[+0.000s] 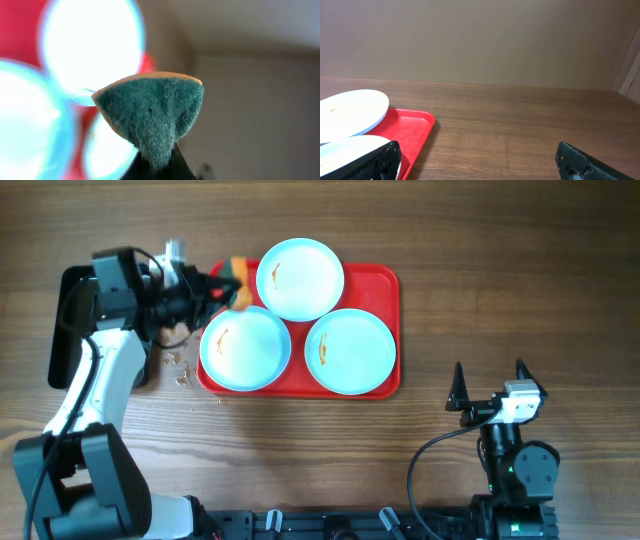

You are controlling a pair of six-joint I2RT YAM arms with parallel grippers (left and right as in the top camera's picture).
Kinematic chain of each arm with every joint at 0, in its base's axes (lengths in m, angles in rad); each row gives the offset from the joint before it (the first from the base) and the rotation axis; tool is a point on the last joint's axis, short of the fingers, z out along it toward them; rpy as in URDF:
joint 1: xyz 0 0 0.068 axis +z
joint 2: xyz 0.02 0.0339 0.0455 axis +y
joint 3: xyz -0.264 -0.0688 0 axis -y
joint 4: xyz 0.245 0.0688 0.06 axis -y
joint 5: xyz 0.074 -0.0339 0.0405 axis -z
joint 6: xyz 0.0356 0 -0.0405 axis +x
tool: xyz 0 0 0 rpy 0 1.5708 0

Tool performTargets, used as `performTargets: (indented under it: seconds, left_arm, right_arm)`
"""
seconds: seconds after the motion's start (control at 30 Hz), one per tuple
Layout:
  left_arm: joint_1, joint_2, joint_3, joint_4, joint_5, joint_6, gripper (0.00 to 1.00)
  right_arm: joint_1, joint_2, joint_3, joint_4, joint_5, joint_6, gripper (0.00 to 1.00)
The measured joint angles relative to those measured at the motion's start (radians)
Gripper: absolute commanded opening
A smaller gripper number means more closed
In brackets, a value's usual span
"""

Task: Clean dirty plates on tray and stack at the side
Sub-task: 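Carry the sponge with the left gripper onto the lower-left white plate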

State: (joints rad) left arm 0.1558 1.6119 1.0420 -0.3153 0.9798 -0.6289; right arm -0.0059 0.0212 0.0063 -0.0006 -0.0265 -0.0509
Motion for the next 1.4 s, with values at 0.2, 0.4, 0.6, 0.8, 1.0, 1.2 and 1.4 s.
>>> performTargets:
  seconds: [0.2,0.4,0.6,0.8,1.0,1.2,1.4]
  left_arm:
    - [-0.061,0.0,-0.002,-0.23,-0.279,0.204,0.04]
    - [-0.217,0.0,-0.002,-0.258,-0.545,0.274,0.04]
    - [-0.333,0.002,-0.002,-0.263,-0.756,0.285,0.04]
    - [-0.346,0.042,-0.002,-0.278,-0.85,0.288,0.04]
    - [-0.346,0.064,-0.002,-0.292,-0.878,0.288,0.04]
    - [-0.346,0.064,-0.002,-0.294,-0.879,0.288,0.04]
    - [-0.346,0.064,-0.002,-0.3,-0.884,0.288,0.04]
  right_arm:
    - [0.0,0.0,0.0,0.0,0.0,0.0,1.0]
    - [0.0,0.0,0.0,0.021,-0.018,0.022,1.0]
    - [0.0,0.0,0.0,0.14,-0.208,0.349,1.0]
    - [0.0,0.0,0.0,0.108,-0.301,0.991,1.0]
    - [-0.001,0.005,0.01,0.48,-0.396,1.294,1.0]
    - [-0.001,0.079,0.216,0.301,-0.48,1.213,1.0]
    - [-0.003,0.423,0.697,-0.169,-0.698,0.832,1.0]
